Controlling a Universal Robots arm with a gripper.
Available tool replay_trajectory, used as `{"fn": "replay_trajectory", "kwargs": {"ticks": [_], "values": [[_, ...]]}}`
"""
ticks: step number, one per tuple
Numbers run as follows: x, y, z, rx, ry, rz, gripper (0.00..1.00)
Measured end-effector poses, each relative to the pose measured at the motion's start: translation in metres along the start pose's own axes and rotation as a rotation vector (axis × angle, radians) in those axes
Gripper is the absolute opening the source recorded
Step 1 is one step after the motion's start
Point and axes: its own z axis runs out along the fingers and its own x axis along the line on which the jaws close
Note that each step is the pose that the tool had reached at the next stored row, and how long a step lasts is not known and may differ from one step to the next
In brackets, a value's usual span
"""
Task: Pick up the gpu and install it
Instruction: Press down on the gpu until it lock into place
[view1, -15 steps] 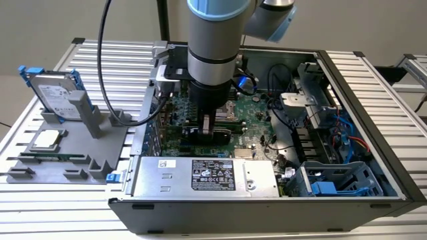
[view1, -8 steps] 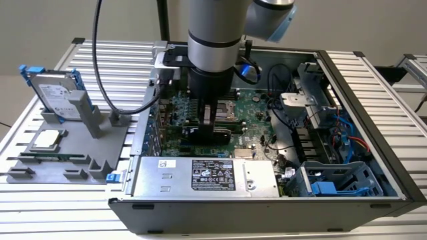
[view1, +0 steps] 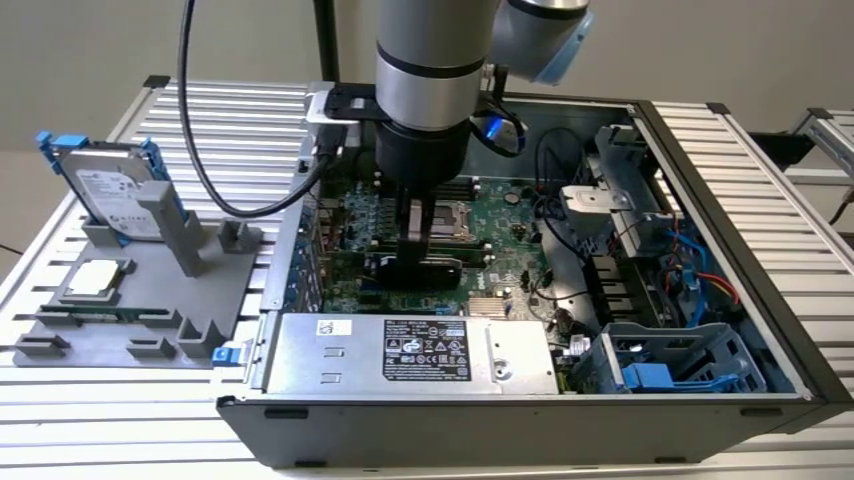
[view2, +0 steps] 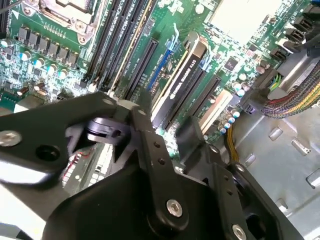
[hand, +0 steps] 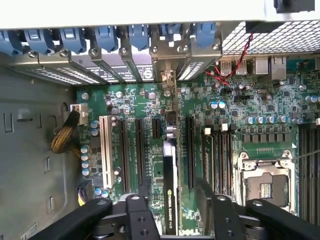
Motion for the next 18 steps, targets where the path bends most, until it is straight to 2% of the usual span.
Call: {"fn": "replay_trajectory", "kwargs": {"ticks": [18], "values": [[0.0007, -0.0001, 0.0000, 0.0000, 0.0000, 0.000, 0.00]]}}
